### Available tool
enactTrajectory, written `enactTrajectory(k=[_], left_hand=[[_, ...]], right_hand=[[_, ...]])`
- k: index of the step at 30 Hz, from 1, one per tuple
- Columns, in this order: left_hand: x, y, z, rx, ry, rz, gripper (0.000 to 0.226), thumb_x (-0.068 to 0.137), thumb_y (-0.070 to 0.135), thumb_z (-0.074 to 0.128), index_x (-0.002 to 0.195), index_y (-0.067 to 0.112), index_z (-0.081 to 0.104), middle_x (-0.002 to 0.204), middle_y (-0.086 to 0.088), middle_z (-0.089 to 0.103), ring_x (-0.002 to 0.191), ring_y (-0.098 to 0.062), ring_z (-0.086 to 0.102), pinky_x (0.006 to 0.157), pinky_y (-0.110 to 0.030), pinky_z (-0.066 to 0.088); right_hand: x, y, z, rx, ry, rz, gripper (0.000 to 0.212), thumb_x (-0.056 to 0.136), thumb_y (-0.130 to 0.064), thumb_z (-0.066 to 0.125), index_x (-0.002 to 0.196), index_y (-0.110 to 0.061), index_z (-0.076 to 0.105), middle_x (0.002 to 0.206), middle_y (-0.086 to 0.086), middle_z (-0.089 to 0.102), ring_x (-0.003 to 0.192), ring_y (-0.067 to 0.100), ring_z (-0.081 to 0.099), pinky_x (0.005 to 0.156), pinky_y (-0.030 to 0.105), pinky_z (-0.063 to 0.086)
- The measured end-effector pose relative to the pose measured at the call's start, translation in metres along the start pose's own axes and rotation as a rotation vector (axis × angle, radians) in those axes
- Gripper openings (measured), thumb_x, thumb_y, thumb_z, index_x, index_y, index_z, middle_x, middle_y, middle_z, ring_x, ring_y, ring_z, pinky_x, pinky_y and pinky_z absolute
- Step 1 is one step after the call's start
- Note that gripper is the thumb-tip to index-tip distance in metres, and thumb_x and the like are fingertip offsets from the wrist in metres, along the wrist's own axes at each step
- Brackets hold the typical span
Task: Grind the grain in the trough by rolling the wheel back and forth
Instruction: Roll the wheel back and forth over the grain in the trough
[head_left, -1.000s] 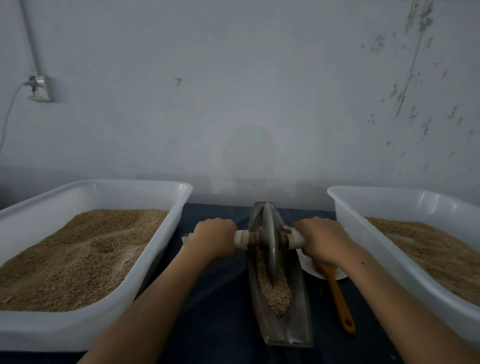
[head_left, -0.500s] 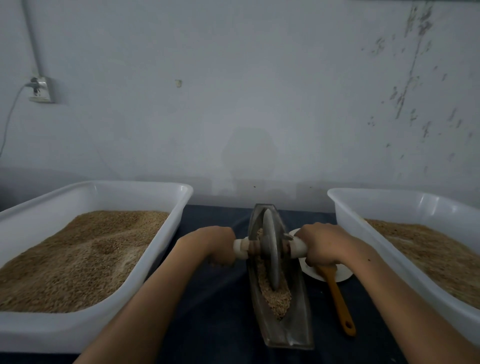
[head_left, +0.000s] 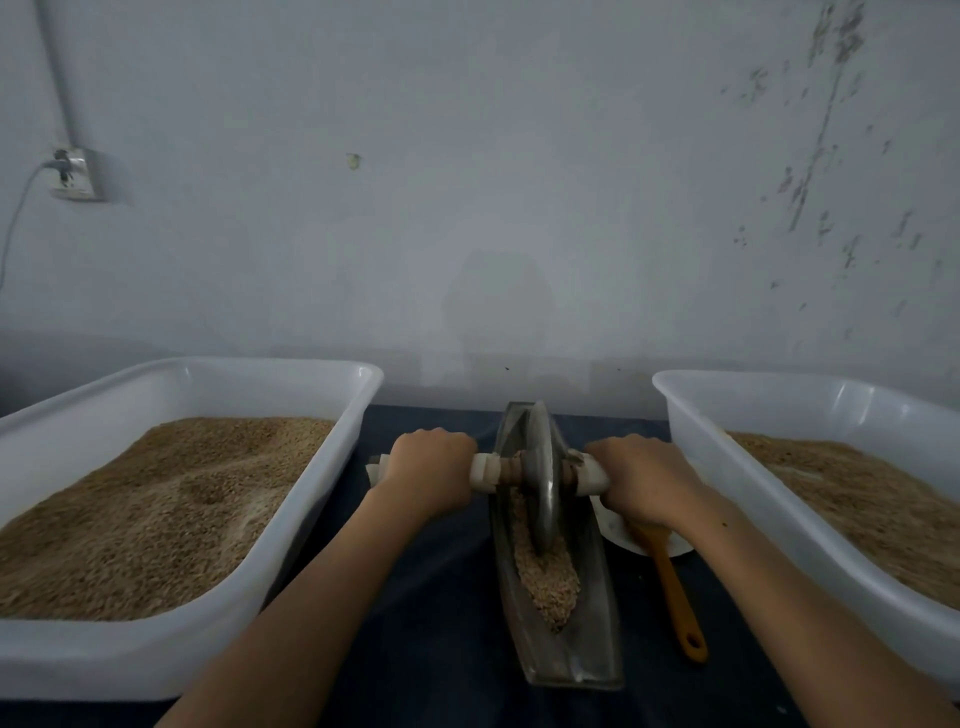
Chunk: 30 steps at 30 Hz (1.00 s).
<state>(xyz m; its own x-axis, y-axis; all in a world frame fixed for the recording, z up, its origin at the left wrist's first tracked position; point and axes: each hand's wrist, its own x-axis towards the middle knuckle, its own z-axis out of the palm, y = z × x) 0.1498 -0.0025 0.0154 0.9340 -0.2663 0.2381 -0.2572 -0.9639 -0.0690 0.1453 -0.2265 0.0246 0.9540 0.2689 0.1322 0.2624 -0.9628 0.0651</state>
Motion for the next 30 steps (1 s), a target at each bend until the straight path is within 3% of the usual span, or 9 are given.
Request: enactTrajectory(k=[2, 5, 9, 12, 16, 18, 21, 25, 30], left_hand=[[0.001, -0.001, -0.001, -0.005, -0.075, 0.01, 0.021, 0.086, 0.027, 0.062, 0.105, 0.018, 0.058, 0.1, -0.001, 0.064, 0.084, -0.015, 0.056, 0.072, -0.028, 0.04], [0.001, -0.004, -0.006, -0.057, -0.255, 0.015, 0.029, 0.083, 0.026, 0.066, 0.109, 0.016, 0.058, 0.103, -0.004, 0.063, 0.09, -0.018, 0.059, 0.076, -0.03, 0.044], [0.003, -0.007, -0.01, -0.172, -0.452, 0.013, 0.025, 0.083, 0.02, 0.067, 0.105, 0.011, 0.06, 0.092, -0.005, 0.066, 0.079, -0.016, 0.061, 0.079, -0.03, 0.05], [0.004, -0.007, -0.006, -0.175, -0.425, 0.002, 0.02, 0.082, 0.021, 0.068, 0.097, 0.013, 0.059, 0.083, -0.001, 0.062, 0.078, -0.016, 0.061, 0.075, -0.029, 0.05], [0.004, -0.007, 0.001, -0.086, -0.205, -0.001, 0.016, 0.082, 0.026, 0.066, 0.089, 0.022, 0.052, 0.08, 0.005, 0.054, 0.076, -0.014, 0.053, 0.068, -0.029, 0.042], [0.004, -0.006, 0.005, -0.06, -0.107, 0.001, 0.013, 0.084, 0.026, 0.063, 0.09, 0.023, 0.052, 0.083, 0.004, 0.055, 0.075, -0.013, 0.051, 0.068, -0.029, 0.039], [0.003, -0.005, 0.008, -0.048, -0.006, -0.011, 0.014, 0.085, 0.027, 0.06, 0.097, 0.022, 0.056, 0.092, 0.002, 0.062, 0.075, -0.013, 0.05, 0.068, -0.029, 0.038], [0.003, -0.005, 0.005, -0.049, -0.078, -0.013, 0.018, 0.085, 0.026, 0.062, 0.101, 0.02, 0.058, 0.091, 0.002, 0.06, 0.076, -0.013, 0.051, 0.07, -0.029, 0.04], [0.001, -0.005, -0.007, -0.1, -0.334, -0.009, 0.032, 0.081, 0.028, 0.069, 0.108, 0.016, 0.058, 0.093, 0.0, 0.061, 0.084, -0.016, 0.058, 0.077, -0.031, 0.047]], right_hand=[[0.0, -0.001, -0.004, -0.02, -0.077, 0.001, 0.016, 0.083, -0.018, 0.062, 0.092, -0.029, 0.053, 0.095, -0.003, 0.063, 0.081, 0.015, 0.055, 0.067, 0.027, 0.039], [-0.002, -0.004, -0.014, -0.006, -0.232, 0.012, 0.028, 0.083, -0.02, 0.066, 0.108, -0.026, 0.058, 0.092, -0.003, 0.059, 0.083, 0.015, 0.057, 0.068, 0.027, 0.043], [-0.003, -0.006, -0.021, -0.019, -0.308, 0.008, 0.034, 0.082, -0.019, 0.068, 0.115, -0.022, 0.059, 0.086, -0.004, 0.055, 0.082, 0.014, 0.057, 0.068, 0.025, 0.044], [-0.003, -0.008, -0.019, -0.035, -0.277, 0.01, 0.034, 0.083, -0.018, 0.067, 0.116, -0.023, 0.059, 0.088, -0.004, 0.056, 0.082, 0.014, 0.056, 0.068, 0.026, 0.043], [-0.003, -0.008, -0.011, -0.065, -0.12, 0.008, 0.02, 0.086, -0.017, 0.061, 0.104, -0.026, 0.056, 0.096, -0.002, 0.06, 0.081, 0.015, 0.054, 0.067, 0.027, 0.038], [-0.003, -0.008, -0.006, -0.078, 0.01, 0.007, 0.015, 0.088, -0.016, 0.057, 0.091, -0.027, 0.048, 0.1, 0.0, 0.063, 0.086, 0.018, 0.058, 0.068, 0.028, 0.037], [-0.002, -0.008, 0.001, -0.071, 0.109, 0.015, 0.017, 0.09, -0.016, 0.054, 0.089, -0.028, 0.043, 0.1, -0.001, 0.063, 0.091, 0.02, 0.06, 0.069, 0.029, 0.037], [-0.003, -0.008, -0.002, -0.079, 0.069, 0.018, 0.014, 0.088, -0.016, 0.056, 0.093, -0.027, 0.049, 0.102, 0.0, 0.063, 0.092, 0.02, 0.06, 0.071, 0.029, 0.039], [-0.005, -0.006, -0.017, -0.043, -0.22, 0.016, 0.031, 0.084, -0.018, 0.065, 0.113, -0.024, 0.058, 0.102, 0.001, 0.063, 0.087, 0.016, 0.058, 0.072, 0.028, 0.045]])
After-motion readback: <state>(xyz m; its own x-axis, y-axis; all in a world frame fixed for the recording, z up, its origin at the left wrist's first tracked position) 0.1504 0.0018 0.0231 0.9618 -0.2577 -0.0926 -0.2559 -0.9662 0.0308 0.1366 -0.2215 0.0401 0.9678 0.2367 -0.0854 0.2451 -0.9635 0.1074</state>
